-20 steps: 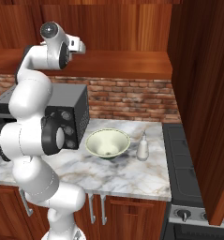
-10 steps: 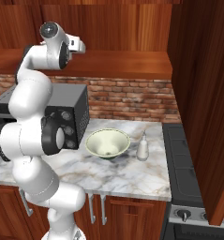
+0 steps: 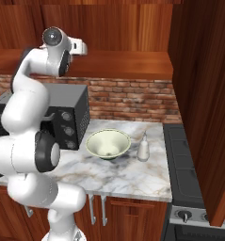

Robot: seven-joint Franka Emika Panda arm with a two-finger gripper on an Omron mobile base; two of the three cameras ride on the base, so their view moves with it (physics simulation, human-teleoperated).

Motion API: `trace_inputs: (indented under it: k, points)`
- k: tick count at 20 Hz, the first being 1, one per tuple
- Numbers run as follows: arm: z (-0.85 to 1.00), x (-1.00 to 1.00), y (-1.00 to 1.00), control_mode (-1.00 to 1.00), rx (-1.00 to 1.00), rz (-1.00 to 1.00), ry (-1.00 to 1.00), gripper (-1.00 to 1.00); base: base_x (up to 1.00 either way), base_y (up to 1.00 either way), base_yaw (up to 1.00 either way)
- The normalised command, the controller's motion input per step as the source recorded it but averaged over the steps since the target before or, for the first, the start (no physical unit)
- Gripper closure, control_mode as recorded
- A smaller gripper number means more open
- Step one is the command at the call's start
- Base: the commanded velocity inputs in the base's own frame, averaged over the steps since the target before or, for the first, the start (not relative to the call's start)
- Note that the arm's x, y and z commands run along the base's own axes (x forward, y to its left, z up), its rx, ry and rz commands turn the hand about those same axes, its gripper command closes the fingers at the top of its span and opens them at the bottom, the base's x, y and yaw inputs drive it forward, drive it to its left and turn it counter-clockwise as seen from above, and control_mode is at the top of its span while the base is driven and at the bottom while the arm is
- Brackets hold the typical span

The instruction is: Retrieve the bottle and the shaker from the cabinet and place them next to the mixing bowl on the counter. Then add garlic from the fridge to the mixing bowl.

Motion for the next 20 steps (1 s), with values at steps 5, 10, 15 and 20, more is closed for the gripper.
trace_inputs:
  k: [5, 10, 15, 20]
  points:
    - [0.01, -0.75, -0.14, -1.00, -0.01, 0.07, -0.07, 1.00, 0.00, 0.00, 0.00]
    - [0.11, -1.00, 0.00, -1.00, -0.03, 0.00, -0.14, 1.00, 0.00, 0.00, 0.00]
    - [0.06, -1.00, -0.09, -1.00, -0.01, 0.00, -0.09, 1.00, 0.00, 0.00, 0.00]
    - [0.00, -1.00, -0.42, -1.00, 0.00, 0.00, -0.05, 1.00, 0.00, 0.00, 0.00]
